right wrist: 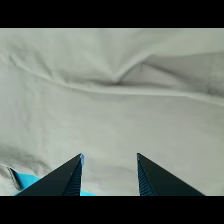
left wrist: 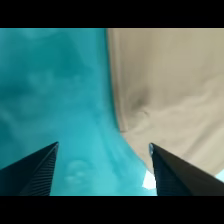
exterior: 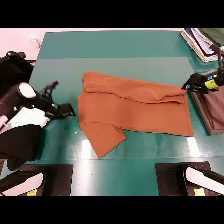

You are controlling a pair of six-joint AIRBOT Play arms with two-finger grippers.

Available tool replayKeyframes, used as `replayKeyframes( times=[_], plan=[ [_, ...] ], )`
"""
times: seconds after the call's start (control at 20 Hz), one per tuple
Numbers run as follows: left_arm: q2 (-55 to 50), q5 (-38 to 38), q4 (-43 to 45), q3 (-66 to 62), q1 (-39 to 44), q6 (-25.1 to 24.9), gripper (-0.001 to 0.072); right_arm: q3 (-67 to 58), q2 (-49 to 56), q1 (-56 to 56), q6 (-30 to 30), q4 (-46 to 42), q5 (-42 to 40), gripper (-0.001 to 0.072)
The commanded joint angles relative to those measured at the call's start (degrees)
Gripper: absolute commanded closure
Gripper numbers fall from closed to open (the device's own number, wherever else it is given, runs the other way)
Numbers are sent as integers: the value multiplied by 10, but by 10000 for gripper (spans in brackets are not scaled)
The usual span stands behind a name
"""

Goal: Fold the shirts.

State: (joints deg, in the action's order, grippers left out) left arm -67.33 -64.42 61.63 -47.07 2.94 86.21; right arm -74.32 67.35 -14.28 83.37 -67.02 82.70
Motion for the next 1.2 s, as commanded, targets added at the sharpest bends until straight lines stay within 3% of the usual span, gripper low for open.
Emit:
replayKeyframes(
  times=[0.0, 0.55, 0.65, 0.7, 0.75, 0.9, 1.05, 1.1, 1.15],
  plan=[
    [16, 83, -116, 104, 0, -53, 49, 28, -22, 11, -1, 3, -14, 334],
    [16, 191, -160, 120, 96, -37, 52, 28, -22, 10, -1, 30, -2, 334],
    [16, 193, -160, 120, 96, -38, 427, 28, -22, 5, -3, 30, 3, 334],
    [16, 193, -160, 120, 96, -38, 567, 28, -22, 0, -6, 30, 7, 334],
    [17, 193, -160, 120, 96, -38, 658, 28, -22, -8, -6, 29, 15, 334],
    [28, 181, -143, 111, 96, -38, 684, 38, -23, -56, -14, 3, 54, 334],
    [52, 159, -108, 88, 96, -38, 685, 130, -49, -142, -14, -52, 55, 312],
    [57, 154, -104, 80, 96, -38, 684, 171, -57, -180, -14, -57, 47, 205],
    [61, 149, -103, 74, 96, -38, 684, 216, -62, -224, -14, -56, 34, 152]
  ],
)
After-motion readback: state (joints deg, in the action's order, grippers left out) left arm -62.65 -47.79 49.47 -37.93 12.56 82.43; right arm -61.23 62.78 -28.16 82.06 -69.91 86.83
